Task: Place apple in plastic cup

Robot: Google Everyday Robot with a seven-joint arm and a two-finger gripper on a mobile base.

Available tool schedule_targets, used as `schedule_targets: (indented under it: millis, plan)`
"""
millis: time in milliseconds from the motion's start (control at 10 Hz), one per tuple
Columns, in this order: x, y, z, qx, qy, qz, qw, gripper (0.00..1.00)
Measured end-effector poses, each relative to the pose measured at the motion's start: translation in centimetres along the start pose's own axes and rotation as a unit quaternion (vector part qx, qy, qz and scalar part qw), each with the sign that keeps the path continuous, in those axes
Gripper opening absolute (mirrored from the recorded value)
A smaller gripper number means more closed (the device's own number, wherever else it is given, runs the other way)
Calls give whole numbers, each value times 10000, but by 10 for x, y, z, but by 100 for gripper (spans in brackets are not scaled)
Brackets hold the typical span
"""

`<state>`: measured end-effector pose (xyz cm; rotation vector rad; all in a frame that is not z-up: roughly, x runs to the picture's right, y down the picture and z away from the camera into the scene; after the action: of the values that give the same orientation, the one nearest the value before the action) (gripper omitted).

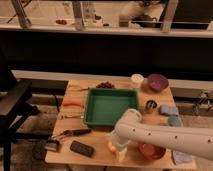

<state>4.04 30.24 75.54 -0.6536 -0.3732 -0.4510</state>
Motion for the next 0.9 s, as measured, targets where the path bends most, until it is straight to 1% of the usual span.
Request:
schedule_targets:
  millis: [100, 400, 600, 900]
  plan:
    - [-3, -2, 2, -74, 40, -47, 10000, 80]
    - [-4, -4, 5, -180, 65, -74, 9998, 80]
    - [5, -9, 6, -180, 42, -15, 9998, 80]
    - [14, -11, 0, -143, 20, 48, 9999, 80]
